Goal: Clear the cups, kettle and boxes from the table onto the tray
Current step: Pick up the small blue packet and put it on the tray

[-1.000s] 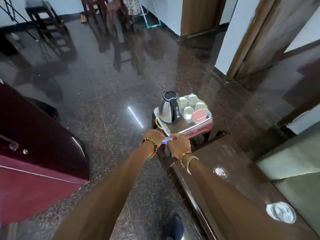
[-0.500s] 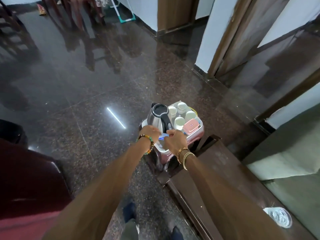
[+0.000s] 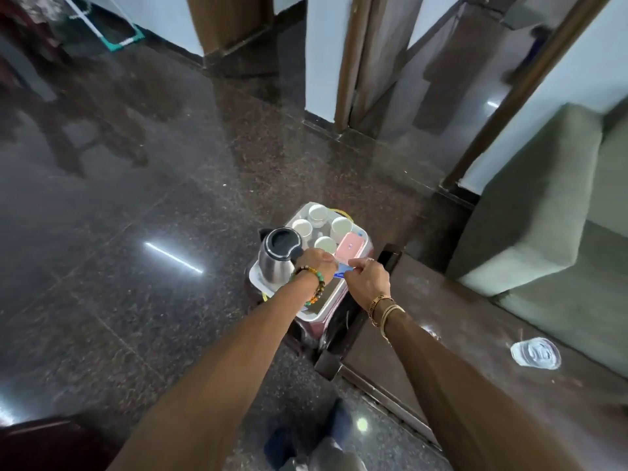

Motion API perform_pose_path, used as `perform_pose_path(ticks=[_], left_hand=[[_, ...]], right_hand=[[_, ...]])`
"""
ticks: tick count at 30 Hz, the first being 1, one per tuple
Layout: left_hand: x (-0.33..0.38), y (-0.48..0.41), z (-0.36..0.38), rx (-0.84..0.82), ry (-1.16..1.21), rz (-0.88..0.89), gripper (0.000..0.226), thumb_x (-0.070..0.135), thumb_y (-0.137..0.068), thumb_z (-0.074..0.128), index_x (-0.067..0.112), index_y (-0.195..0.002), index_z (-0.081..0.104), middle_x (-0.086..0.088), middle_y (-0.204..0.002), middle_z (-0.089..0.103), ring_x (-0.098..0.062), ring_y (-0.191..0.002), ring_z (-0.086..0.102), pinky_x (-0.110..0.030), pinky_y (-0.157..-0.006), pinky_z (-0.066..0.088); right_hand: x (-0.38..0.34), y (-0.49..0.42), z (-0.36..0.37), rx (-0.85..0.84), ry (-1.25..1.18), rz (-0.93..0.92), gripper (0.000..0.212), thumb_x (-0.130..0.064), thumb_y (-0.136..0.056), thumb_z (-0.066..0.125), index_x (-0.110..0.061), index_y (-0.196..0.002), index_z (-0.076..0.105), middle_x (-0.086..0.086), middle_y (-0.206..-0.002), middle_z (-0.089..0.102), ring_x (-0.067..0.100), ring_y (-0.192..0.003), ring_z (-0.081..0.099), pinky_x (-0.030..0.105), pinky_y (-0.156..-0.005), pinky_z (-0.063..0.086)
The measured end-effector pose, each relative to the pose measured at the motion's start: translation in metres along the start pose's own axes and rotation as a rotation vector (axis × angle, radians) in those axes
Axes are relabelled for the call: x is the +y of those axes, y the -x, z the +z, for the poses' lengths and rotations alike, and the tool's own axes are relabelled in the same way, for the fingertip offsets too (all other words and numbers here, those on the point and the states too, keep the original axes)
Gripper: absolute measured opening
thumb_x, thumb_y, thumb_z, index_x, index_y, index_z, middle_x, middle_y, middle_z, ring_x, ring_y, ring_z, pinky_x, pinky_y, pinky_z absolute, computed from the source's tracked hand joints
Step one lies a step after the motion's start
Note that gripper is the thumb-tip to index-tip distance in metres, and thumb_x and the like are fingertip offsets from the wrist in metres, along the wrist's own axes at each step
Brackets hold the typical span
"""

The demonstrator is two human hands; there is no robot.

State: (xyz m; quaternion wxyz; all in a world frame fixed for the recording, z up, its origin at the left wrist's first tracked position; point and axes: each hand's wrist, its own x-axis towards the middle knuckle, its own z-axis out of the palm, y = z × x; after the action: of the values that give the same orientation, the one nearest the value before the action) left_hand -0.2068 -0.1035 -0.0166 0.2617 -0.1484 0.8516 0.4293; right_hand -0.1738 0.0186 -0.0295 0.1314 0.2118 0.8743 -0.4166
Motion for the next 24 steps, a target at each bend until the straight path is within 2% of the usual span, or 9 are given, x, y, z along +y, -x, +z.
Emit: perform_pose_path(ticks=[5,11,17,21,24], left_hand=[[0.024,-0.033,0.027,0.0,-0.136,0.037,0.031,0.022,-0.094,0.051,0.005,-0.116,0.066,-0.014,-0.12,0.066,-0.029,-0.111,0.061,-0.037,-0.097,0.05],[0.028,-0.081,0.059,-0.07,-0.23,-0.01,0.031,0.02,-0.095,0.05,0.002,-0.115,0.066,-0.017,-0.119,0.065,-0.031,-0.112,0.06,-0.038,-0.095,0.05],[0.025,-0.116,0.065,-0.119,-0.224,-0.056,0.033,0.018,-0.096,0.049,0.001,-0.121,0.062,-0.017,-0.123,0.063,-0.033,-0.114,0.06,-0.041,-0.099,0.049],[0.026,-0.138,0.056,-0.161,-0.206,-0.059,0.031,0.014,-0.095,0.051,0.003,-0.121,0.064,-0.016,-0.124,0.064,-0.03,-0.116,0.061,-0.036,-0.099,0.049],[0.027,-0.153,0.053,-0.169,-0.217,-0.046,0.031,0.016,-0.094,0.052,0.003,-0.12,0.064,-0.017,-0.123,0.065,-0.031,-0.115,0.061,-0.036,-0.098,0.05]], right_hand=[[0.02,-0.035,-0.011,0.042,-0.037,0.074,0.037,-0.014,-0.081,0.06,-0.016,-0.117,0.071,0.003,-0.116,0.071,0.022,-0.107,0.064,0.023,-0.089,0.045],[0.05,-0.08,-0.003,0.025,-0.042,0.149,0.036,-0.013,-0.081,0.057,-0.017,-0.113,0.072,0.001,-0.117,0.07,0.022,-0.106,0.063,0.026,-0.089,0.047],[0.056,-0.111,0.009,-0.007,-0.017,0.168,0.035,-0.013,-0.08,0.057,-0.017,-0.111,0.074,0.003,-0.113,0.071,0.024,-0.102,0.064,0.031,-0.089,0.052],[0.048,-0.125,0.017,0.002,-0.035,0.181,0.035,-0.012,-0.079,0.057,-0.017,-0.109,0.074,0.003,-0.111,0.072,0.023,-0.097,0.065,0.026,-0.081,0.049],[0.043,-0.136,0.023,0.005,-0.027,0.195,0.038,-0.013,-0.079,0.057,-0.017,-0.113,0.074,0.003,-0.112,0.072,0.024,-0.1,0.065,0.026,-0.083,0.049]])
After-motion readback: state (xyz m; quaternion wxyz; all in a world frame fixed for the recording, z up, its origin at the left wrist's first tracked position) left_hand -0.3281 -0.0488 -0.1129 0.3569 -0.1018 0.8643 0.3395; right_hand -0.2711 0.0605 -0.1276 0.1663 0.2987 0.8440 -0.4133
